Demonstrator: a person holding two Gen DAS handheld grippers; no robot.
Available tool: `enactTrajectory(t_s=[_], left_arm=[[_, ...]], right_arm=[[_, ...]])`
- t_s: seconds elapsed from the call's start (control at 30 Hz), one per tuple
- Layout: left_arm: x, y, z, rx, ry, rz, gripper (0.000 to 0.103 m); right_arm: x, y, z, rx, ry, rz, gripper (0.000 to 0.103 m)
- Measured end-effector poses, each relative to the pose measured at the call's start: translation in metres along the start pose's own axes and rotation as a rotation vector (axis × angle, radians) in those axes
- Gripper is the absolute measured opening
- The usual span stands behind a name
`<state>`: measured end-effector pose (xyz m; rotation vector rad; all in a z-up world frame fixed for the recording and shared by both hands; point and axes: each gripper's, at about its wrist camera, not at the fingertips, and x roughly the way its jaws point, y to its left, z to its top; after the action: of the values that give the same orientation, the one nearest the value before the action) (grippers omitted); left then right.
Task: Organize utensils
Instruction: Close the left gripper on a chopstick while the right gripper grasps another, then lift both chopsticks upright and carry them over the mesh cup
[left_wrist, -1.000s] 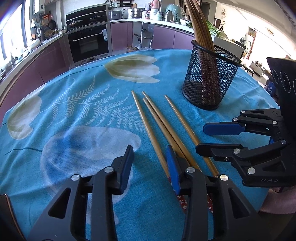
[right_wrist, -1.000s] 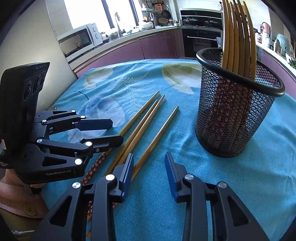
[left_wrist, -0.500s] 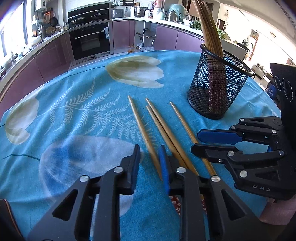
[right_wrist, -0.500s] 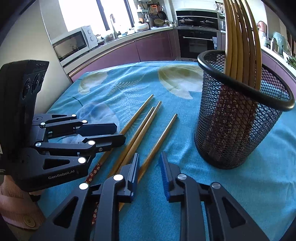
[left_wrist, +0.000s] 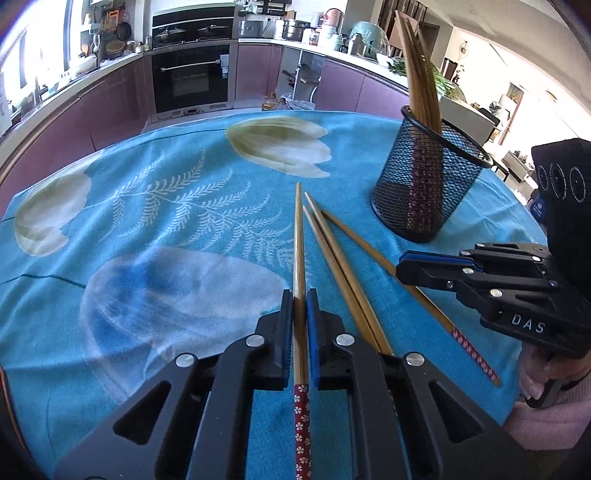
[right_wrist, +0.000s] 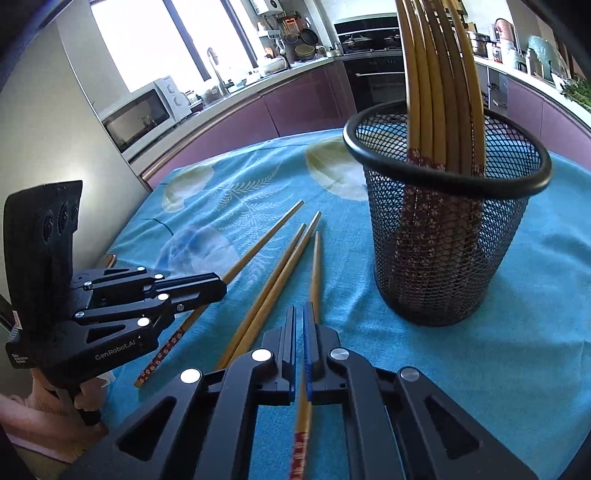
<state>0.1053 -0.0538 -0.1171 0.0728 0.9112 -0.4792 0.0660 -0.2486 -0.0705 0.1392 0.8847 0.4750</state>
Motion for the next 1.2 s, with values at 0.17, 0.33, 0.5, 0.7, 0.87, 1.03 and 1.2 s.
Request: enactTrajectory(t_s=[0.17, 0.33, 0.5, 0.7, 0.87, 1.03, 1.2], left_arm=[[0.001, -0.007, -0.004, 0.025, 0.007, -0.006, 0.008], [0.001, -0.01, -0.005, 0.039, 0.01, -0.018, 0.008], [0.007, -0.011, -0.006, 0.042, 0.026, -0.022, 0.008], [0.009, -0.009, -0.007, 0.042, 0.036, -0.031, 0.008], [0.013, -0.011, -0.003, 0.064, 0.041, -0.028, 0.011], [0.018, -0.01, 0.005, 0.068, 0.052, -0.04, 0.011], [0.021, -0.013, 0.009, 0.077, 0.056, -0.022, 0.01]], right_arm=[[0.002, 0.004, -0.002, -0.027, 0.011, -0.048, 0.008], [0.007, 0.005, -0.004, -0.049, 0.027, -0.091, 0.012], [0.009, 0.003, -0.006, -0.041, 0.023, -0.093, 0.006], [-0.003, -0.004, -0.005, 0.002, -0.009, -0.047, 0.006], [-0.002, 0.002, -0.001, -0.016, -0.005, 0.001, 0.006], [0.011, 0.012, 0.0, -0.044, 0.024, 0.017, 0.006], [0.021, 0.012, 0.0, -0.05, 0.049, 0.013, 0.008]])
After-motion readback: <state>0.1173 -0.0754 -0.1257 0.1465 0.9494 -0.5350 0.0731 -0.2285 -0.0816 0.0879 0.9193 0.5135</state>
